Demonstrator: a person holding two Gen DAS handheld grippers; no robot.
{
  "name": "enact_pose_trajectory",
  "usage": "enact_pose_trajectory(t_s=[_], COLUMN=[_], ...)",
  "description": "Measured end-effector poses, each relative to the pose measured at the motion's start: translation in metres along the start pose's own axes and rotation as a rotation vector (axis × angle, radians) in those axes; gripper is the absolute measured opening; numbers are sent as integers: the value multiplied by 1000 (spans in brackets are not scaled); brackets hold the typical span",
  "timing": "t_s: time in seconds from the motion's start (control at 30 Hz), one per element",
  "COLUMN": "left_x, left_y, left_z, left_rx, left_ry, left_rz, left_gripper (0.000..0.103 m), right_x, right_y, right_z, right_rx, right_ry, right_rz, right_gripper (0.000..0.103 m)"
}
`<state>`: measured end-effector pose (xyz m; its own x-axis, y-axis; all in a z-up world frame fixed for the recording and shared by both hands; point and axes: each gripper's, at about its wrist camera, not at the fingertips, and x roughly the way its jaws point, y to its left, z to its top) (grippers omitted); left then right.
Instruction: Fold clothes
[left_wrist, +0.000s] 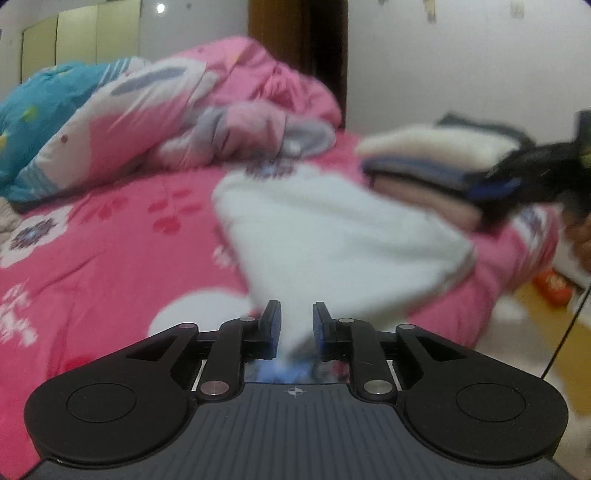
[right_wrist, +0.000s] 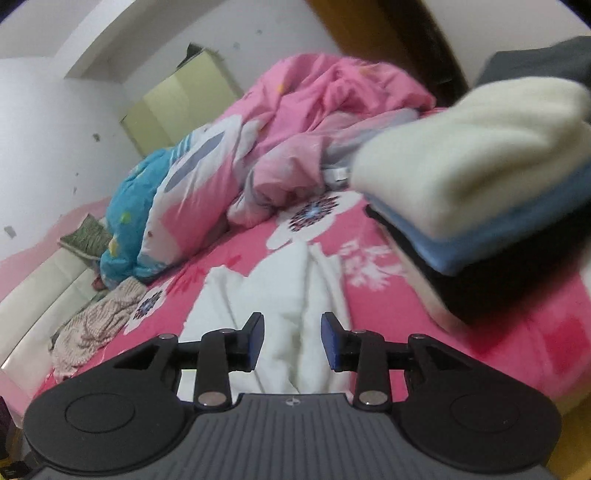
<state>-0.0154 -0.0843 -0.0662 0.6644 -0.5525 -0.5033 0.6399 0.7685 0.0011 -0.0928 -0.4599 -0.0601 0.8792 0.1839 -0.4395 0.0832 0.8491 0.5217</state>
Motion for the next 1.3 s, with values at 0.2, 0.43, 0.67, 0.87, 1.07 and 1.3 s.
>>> enact_pose_trajectory(t_s=[0.2, 0.43, 0.67, 0.87, 1.07, 1.3], left_x=[43, 45, 45, 46, 44, 43], left_y=[-11, -5, -3, -5, -5, -5], left_z=[-9, -16, -19, -17, -19, -21], left_rx=[23, -12, 7, 13, -2, -4], left_ry=[52, 53, 55, 57, 47, 31], left_rz=[-9, -28, -35, -33, -35, -39], left_gripper=[19, 20, 20, 21, 22, 22], right_x=[78, 72, 79, 47, 81, 164], right_y=[7, 29, -6, -9, 23, 36], right_z=[14, 13, -8, 8, 48, 76], right_rx=[-28, -129, -187, -96, -112, -223], right_ry=[215, 159, 133, 21, 35, 162], right_rz=[-21, 11, -249, -238, -90, -124], right_gripper=[36, 3, 0, 1, 22, 33])
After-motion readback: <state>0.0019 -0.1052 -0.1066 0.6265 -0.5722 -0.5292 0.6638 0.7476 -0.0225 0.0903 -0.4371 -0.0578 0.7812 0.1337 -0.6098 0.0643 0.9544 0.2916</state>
